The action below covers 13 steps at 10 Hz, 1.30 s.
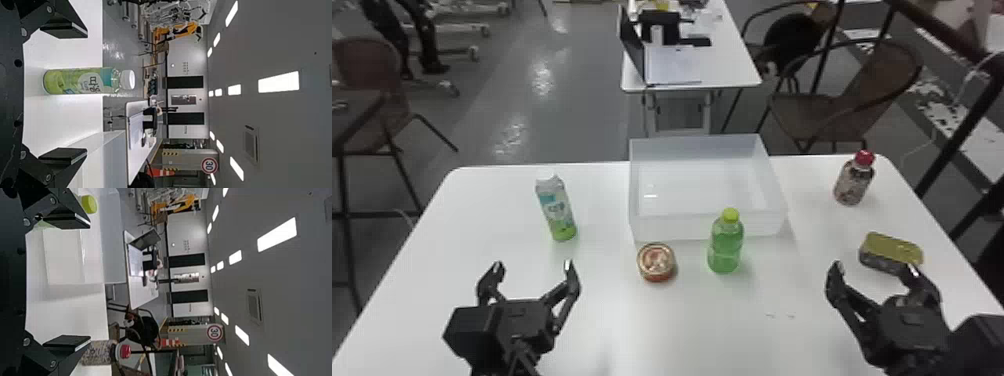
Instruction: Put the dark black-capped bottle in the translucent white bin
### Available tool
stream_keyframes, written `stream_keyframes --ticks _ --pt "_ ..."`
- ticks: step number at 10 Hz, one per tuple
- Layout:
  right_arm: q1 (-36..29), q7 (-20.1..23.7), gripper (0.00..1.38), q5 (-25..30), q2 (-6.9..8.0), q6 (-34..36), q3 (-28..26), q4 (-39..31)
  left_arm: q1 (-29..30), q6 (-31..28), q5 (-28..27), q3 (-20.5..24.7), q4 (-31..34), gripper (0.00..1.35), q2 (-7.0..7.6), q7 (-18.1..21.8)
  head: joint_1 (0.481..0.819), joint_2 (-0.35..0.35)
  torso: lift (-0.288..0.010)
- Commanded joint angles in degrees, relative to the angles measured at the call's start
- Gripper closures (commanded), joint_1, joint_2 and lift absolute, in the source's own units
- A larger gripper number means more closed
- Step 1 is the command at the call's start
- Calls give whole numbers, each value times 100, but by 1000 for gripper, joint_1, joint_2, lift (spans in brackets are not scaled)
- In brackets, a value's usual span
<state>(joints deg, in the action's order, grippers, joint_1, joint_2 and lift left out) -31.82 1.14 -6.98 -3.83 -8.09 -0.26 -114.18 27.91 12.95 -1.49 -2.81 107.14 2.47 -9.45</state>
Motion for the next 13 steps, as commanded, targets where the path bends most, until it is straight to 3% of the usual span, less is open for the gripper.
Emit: stream_keyframes --ticks 1,2,3,4,6,8,13 --pt "-377 -474 252 -22 5 -9 -44 -280 13 -12 9 0 9 231 8 -4 695 6 -66" --pt "-632 -1116 251 -31 58 -272 0 -272 13 -12 9 0 9 231 17 -4 695 -8 -66" --pt "-799 -1406 251 -13 163 -351 -27 -236 39 -12 9 9 18 231 17 -4 695 -37 -66" --pt "-861 -1450 251 -49 251 -369 -106 -105 48 -12 35 18 18 233 17 -4 695 -63 -66" --pt "-834 -1441 251 -813 225 -483 -123 643 57 -12 70 9 18 231 26 -4 695 -85 -66" --pt "-676 -1406 251 -945 216 -554 -123 1100 57 -21 97 9 18 231 17 -4 695 -99 -66" --pt "45 -1063 252 -998 -21 -598 -106 1917 65 -3 97 26 9 231 -36 4 695 -100 -66"
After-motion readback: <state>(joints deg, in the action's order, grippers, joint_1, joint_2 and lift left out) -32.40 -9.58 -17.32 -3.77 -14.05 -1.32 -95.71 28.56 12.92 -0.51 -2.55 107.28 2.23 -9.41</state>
